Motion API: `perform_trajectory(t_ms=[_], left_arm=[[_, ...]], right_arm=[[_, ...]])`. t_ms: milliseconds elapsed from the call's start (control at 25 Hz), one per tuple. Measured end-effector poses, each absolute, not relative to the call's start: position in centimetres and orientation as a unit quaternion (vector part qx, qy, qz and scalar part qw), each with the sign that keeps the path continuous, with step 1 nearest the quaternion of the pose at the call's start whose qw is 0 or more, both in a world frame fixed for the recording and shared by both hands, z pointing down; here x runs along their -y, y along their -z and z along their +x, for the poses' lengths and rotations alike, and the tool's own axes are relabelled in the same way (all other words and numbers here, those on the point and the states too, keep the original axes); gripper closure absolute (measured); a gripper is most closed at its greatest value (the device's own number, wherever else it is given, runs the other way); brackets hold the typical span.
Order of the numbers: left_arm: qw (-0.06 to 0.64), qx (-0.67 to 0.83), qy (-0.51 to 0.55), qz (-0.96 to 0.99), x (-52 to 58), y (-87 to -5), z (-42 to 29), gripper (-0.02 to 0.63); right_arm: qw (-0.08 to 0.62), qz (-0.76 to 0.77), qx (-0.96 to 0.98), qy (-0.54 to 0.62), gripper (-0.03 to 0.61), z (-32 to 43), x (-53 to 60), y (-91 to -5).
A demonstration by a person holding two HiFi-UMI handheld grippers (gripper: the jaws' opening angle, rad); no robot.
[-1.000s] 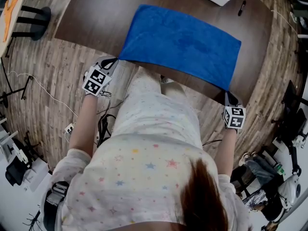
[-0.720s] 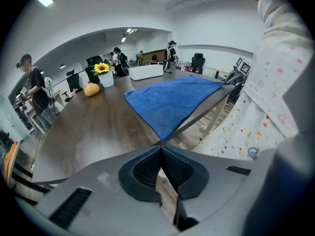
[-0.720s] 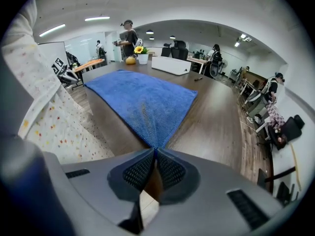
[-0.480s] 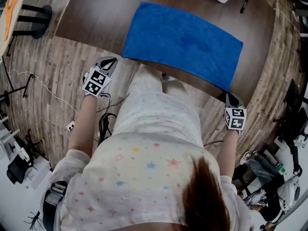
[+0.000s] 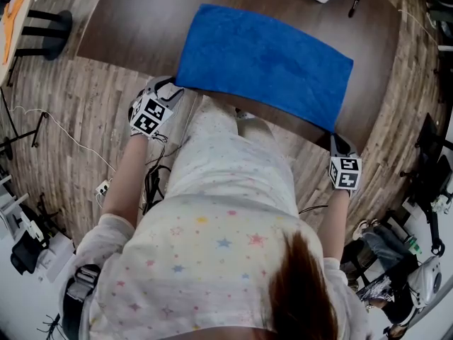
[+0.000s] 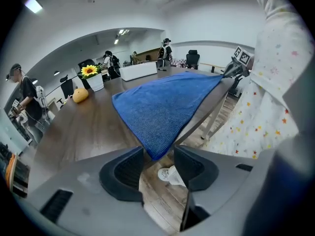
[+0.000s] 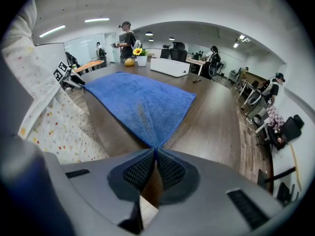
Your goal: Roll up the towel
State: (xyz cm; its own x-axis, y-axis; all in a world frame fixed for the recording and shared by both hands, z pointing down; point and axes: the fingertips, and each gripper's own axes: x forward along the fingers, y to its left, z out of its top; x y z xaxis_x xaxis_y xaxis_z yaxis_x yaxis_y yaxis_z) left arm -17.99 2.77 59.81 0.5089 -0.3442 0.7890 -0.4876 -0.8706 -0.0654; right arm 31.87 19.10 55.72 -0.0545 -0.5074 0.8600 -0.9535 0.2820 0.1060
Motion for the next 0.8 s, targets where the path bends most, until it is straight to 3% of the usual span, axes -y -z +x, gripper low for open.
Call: perform_trajectory(t_ms=[320, 520, 640, 800], left_arm=[[0.057, 0.238, -0.462, 0.853, -2.7, -60.1, -17.6, 0.446], [0.021, 0.215, -0.481, 0.850, -3.2, -60.0, -17.2, 0.511], [0.026, 0.210, -0.468, 0.858, -3.6, -59.7, -16.9, 0.592], [0.040, 0.209, -0.452, 0.866, -3.5, -58.9, -17.4, 0.594]], right_arm=[[0.425, 0.539, 0.678, -0.262, 0.563, 32.1, -19.2, -55.8], [0.425, 0.539, 0.680, -0.260, 0.563, 32.0, -19.0, -55.8], [0.425, 0.539, 0.680, -0.259, 0.563, 32.2, -19.2, -55.6], [0.424, 0.541, 0.680, -0.256, 0.563, 32.0, -19.2, -55.3]])
